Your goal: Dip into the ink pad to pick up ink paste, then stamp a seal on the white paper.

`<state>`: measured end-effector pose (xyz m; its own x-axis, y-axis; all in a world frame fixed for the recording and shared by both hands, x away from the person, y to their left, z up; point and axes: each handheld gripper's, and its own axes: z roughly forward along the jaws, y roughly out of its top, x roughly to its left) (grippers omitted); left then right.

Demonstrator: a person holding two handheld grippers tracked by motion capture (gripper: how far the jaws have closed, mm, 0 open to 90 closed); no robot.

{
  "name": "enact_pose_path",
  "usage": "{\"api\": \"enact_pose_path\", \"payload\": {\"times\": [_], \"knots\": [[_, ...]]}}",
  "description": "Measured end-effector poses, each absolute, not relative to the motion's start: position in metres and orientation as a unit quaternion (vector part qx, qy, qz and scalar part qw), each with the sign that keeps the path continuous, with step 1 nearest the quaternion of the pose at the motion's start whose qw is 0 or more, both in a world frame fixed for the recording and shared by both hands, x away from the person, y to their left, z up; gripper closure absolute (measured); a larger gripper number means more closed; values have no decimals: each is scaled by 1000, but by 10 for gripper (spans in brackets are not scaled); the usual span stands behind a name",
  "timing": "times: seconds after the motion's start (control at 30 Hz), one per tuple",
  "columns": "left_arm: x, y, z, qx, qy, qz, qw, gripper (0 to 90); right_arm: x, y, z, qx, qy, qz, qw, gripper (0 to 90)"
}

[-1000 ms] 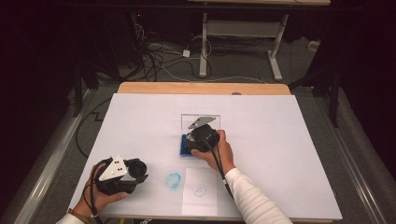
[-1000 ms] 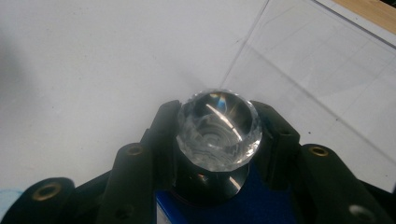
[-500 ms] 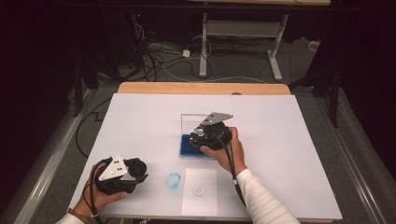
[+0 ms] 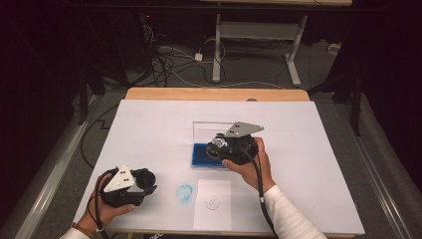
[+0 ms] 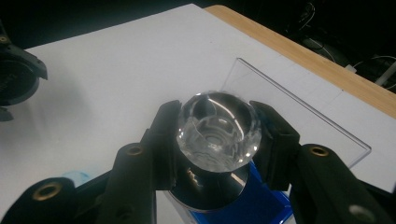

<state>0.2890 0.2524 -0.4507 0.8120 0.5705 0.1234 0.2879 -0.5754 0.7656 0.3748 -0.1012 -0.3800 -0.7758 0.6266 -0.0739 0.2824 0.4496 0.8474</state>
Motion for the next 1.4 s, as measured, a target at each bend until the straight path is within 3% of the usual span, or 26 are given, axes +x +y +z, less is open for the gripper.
{"api": "enact_pose_path", "payload": {"times": [0.9,1.4], "knots": [[291,247,-453,875,235,180,384,362,341,-123,-372,256,832,449,202,570],[292,243,-452,876,232,179,382,362,321,-118,-375,231,839,461,172,570]]}}
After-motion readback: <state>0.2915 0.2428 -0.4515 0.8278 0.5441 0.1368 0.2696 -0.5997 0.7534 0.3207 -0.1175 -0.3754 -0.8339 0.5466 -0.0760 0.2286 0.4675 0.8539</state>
